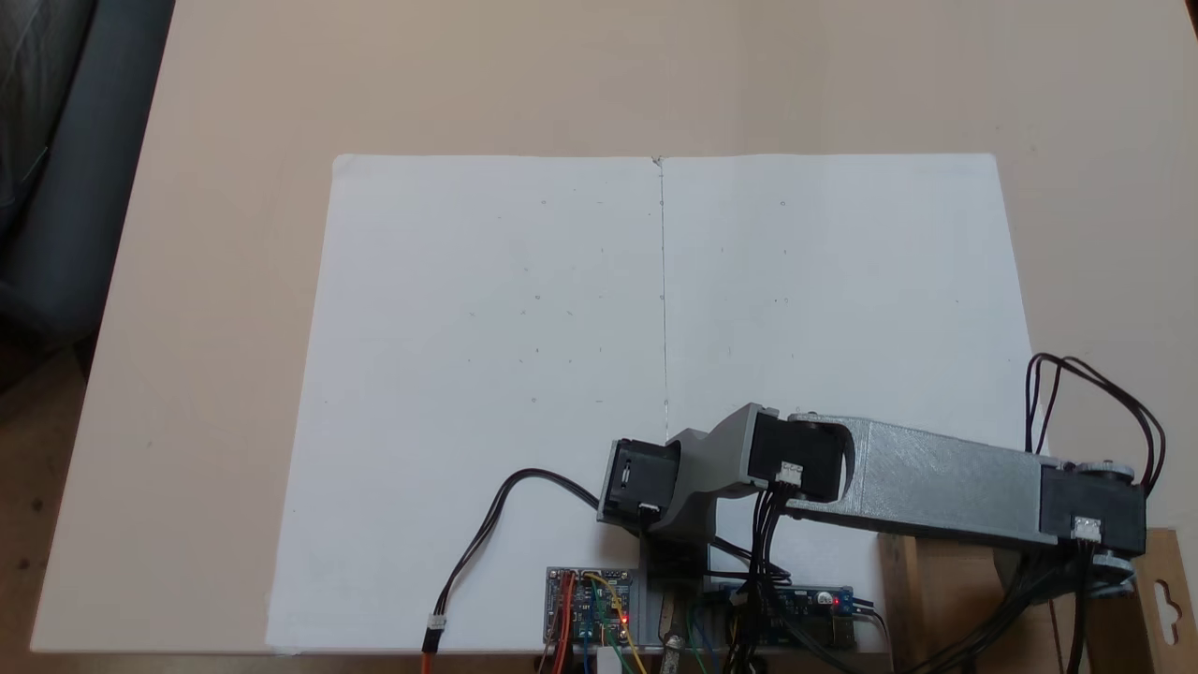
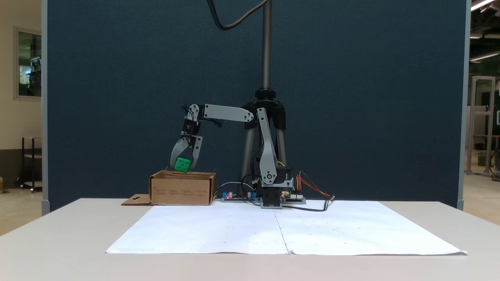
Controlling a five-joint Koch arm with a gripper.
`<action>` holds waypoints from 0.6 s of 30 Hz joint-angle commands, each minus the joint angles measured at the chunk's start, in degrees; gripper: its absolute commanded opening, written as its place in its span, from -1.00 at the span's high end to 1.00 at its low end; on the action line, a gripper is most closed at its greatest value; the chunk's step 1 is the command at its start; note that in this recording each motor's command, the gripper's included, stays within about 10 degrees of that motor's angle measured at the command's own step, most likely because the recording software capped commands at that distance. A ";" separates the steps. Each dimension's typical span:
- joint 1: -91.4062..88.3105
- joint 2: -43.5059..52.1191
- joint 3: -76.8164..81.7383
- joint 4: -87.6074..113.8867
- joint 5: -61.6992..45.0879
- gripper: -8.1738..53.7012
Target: Grasp a green dice and put it in the bin.
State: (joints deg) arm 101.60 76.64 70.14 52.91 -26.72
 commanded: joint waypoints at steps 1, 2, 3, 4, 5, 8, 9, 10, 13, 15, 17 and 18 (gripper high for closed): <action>1.14 0.88 -0.70 -2.90 -6.77 0.34; 1.14 0.79 -0.70 -2.90 -6.77 0.34; 1.14 0.79 -0.70 -2.90 -6.77 0.34; 1.14 0.79 -0.70 -2.90 -6.77 0.34; 1.14 0.79 -0.70 -2.90 -6.77 0.34; 1.14 0.79 0.35 -2.72 -6.68 -0.32; 1.05 0.79 1.14 -2.72 -6.68 -0.35; 0.97 0.79 1.49 -2.64 -6.68 -0.47; 0.97 0.79 1.67 -2.64 -6.68 -0.70; 0.97 0.79 1.67 -2.64 -6.68 -0.68; 0.97 0.79 1.67 -2.64 -6.59 -0.65; 0.88 0.79 1.67 -2.64 -6.59 -0.65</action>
State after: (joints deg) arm 101.95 76.46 72.33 52.65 -27.77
